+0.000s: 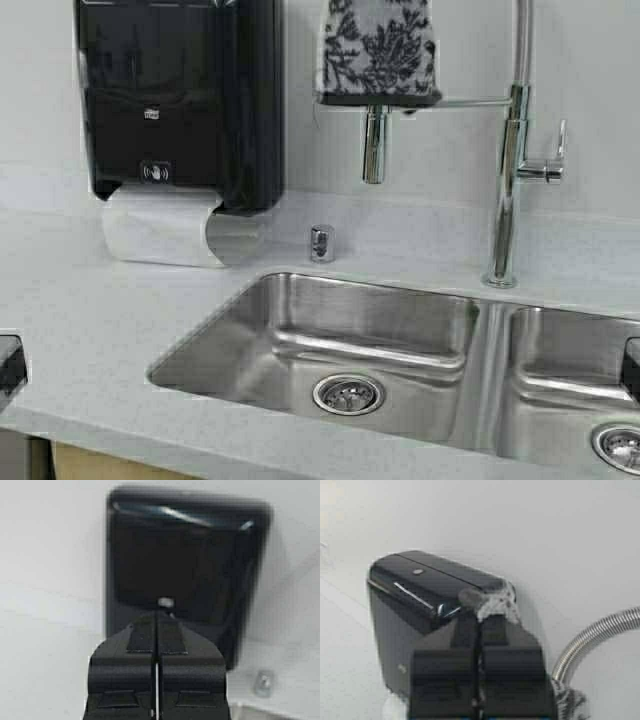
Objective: Get the cloth and wipe up the spill under the wine glass
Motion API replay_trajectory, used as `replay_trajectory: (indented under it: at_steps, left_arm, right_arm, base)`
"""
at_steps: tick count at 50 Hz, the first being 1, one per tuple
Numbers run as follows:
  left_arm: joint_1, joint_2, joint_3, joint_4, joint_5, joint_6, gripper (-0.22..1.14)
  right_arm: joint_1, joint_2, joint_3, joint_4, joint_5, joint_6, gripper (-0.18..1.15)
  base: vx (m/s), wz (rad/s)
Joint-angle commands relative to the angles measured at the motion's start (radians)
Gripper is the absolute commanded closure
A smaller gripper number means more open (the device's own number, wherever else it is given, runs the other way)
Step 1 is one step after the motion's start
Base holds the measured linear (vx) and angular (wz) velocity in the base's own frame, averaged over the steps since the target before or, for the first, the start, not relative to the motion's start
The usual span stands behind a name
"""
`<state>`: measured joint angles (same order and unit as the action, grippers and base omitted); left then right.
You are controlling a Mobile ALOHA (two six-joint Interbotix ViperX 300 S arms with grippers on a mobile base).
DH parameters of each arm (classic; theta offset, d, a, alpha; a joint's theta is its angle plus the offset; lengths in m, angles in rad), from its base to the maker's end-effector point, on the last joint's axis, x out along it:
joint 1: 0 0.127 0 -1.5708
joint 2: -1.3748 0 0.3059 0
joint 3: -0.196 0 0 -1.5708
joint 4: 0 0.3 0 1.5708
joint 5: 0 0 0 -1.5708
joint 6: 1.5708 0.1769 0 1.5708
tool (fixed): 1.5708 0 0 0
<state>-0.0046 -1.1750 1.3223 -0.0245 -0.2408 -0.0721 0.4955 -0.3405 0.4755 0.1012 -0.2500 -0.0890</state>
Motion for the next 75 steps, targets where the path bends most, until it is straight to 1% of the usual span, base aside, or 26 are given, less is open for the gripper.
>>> replay_trajectory:
  at_steps: [1, 11, 18, 41, 51, 60, 75]
  left_arm:
    - [-0.002, 0.011, -0.009, -0.003, -0.003, -0.002, 0.89]
    - [-0.002, 0.009, -0.006, -0.006, -0.003, -0.002, 0.89]
    - [-0.002, 0.011, -0.006, -0.006, -0.003, -0.002, 0.89]
    - [-0.002, 0.012, -0.012, -0.008, -0.003, -0.009, 0.89]
    - [-0.002, 0.014, -0.012, -0.008, -0.003, -0.031, 0.89]
    - [-0.002, 0.015, -0.015, -0.008, -0.003, -0.031, 0.89]
    - [-0.002, 0.017, -0.018, -0.008, -0.006, -0.028, 0.89]
  right_arm:
    - [0.002, -0.072, 0.018, -0.002, 0.026, -0.002, 0.91]
    - [0.002, -0.127, 0.087, -0.002, 0.037, -0.005, 0.91]
    - [0.0, -0.13, 0.126, -0.003, 0.034, -0.008, 0.91]
    - [0.0, -0.129, 0.144, -0.025, 0.023, -0.008, 0.91]
    - [0.0, -0.129, 0.172, -0.04, 0.011, -0.012, 0.91]
    - [-0.02, -0.121, 0.195, -0.051, -0.005, -0.017, 0.91]
    - [-0.038, -0.121, 0.213, -0.049, -0.032, -0.009, 0.91]
  base:
    - [-0.07, -0.01]
    - [-0.1, 0.0]
    - [-0.18, -0.01]
    - [-0.21, 0.09]
    - [-0.2, 0.23]
    - [-0.18, 0.32]
    - [-0.15, 0.5]
